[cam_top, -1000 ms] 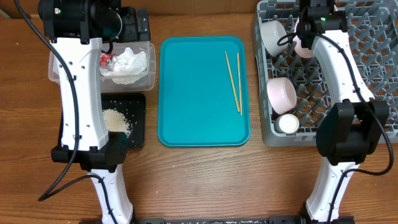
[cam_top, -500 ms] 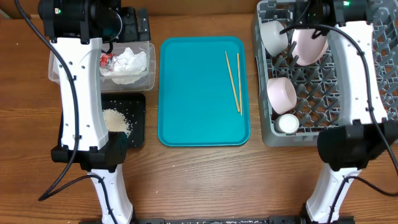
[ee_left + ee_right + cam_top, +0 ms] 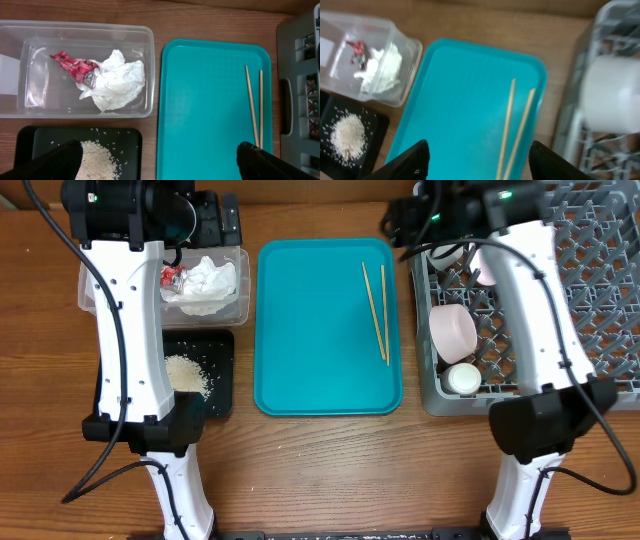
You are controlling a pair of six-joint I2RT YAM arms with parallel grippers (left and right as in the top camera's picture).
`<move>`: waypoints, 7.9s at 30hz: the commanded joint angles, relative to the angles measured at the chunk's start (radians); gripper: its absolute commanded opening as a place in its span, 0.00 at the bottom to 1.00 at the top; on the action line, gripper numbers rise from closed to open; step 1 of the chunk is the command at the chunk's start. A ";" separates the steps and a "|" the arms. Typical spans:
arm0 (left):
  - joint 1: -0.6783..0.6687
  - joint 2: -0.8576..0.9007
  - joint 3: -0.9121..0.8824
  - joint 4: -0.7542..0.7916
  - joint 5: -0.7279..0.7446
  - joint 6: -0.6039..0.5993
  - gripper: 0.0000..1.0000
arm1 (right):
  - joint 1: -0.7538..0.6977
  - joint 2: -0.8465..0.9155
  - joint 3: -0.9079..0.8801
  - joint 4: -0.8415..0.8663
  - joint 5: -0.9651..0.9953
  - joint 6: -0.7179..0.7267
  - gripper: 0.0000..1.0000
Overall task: Sort waste into correct bins and load items into the dishwasher
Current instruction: 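Reach right gripper to the chopsticks on the teal tray and grasp one, then carry the chopstick right and drop it into the dish rack, then reach right gripper back to the teal tray and grasp the second chopstick, then carry the second chopstick right and drop it into the dish rack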
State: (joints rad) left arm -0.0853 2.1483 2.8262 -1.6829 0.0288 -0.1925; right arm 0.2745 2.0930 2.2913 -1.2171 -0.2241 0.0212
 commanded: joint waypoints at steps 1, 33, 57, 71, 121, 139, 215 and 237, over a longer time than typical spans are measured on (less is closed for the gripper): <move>0.000 -0.014 0.002 0.000 -0.007 -0.014 1.00 | 0.072 0.011 -0.124 0.041 0.156 0.084 0.62; 0.000 -0.014 0.002 0.000 -0.007 -0.014 1.00 | 0.140 0.031 -0.535 0.167 0.162 0.135 0.81; 0.000 -0.014 0.002 0.000 -0.007 -0.014 1.00 | 0.145 0.218 -0.455 0.272 0.244 -0.037 0.63; 0.000 -0.014 0.002 0.000 -0.007 -0.014 1.00 | 0.150 0.228 -0.473 0.231 0.245 0.021 0.24; 0.000 -0.014 0.002 0.000 -0.006 -0.014 1.00 | -0.343 -0.114 -0.430 -0.290 0.276 -0.079 0.07; -0.001 -0.014 0.002 0.000 -0.006 -0.014 1.00 | -0.304 -0.116 -0.133 -0.312 0.026 -0.074 0.37; 0.000 -0.014 0.002 0.000 -0.007 -0.014 1.00 | 0.091 0.361 -0.238 -0.030 0.225 0.032 0.46; -0.001 -0.014 0.002 0.000 -0.006 -0.014 1.00 | 0.059 0.122 0.256 -0.351 0.240 0.032 0.04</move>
State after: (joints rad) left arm -0.0853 2.1483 2.8262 -1.6833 0.0284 -0.1925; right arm 0.3626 2.3722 2.4153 -1.5280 -0.0341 0.0521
